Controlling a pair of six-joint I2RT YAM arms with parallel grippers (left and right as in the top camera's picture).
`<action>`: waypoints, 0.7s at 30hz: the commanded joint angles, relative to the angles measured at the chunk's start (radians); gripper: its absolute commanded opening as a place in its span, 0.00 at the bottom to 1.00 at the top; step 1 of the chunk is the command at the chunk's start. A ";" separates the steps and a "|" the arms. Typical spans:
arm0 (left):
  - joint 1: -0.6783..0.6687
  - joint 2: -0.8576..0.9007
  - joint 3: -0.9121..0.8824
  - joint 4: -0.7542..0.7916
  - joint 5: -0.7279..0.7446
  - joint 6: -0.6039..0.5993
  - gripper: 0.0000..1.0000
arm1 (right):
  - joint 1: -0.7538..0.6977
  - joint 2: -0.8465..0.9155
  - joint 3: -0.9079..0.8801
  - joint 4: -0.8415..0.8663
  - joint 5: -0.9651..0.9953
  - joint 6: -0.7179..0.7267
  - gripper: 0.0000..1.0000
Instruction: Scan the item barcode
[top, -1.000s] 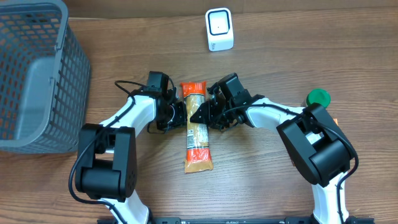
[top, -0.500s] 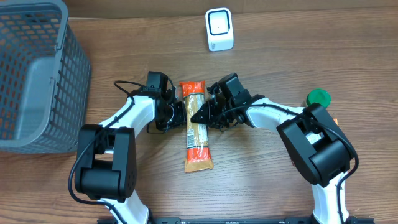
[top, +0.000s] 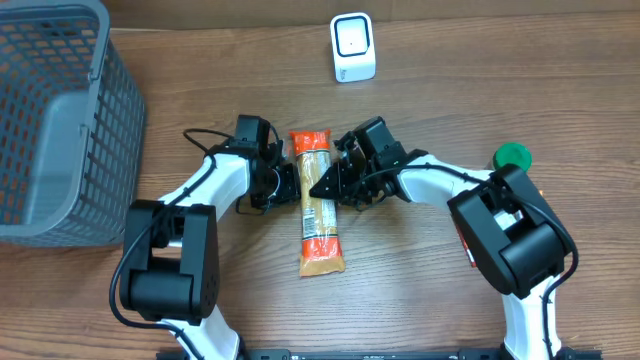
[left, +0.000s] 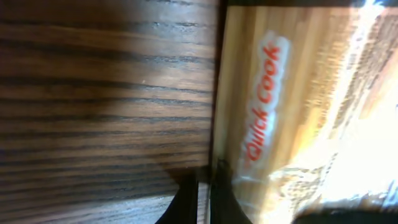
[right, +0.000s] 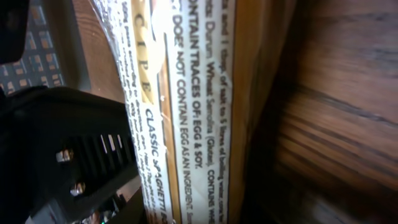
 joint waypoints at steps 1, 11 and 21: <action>0.005 0.046 -0.008 -0.052 -0.203 0.042 0.04 | -0.018 0.048 -0.019 -0.029 0.002 -0.041 0.04; 0.009 -0.283 0.043 -0.137 -0.443 0.029 0.04 | -0.019 -0.046 -0.018 -0.083 0.105 -0.148 0.04; 0.009 -0.394 0.043 -0.066 -0.716 0.029 1.00 | -0.018 -0.352 -0.006 -0.311 0.353 -0.491 0.04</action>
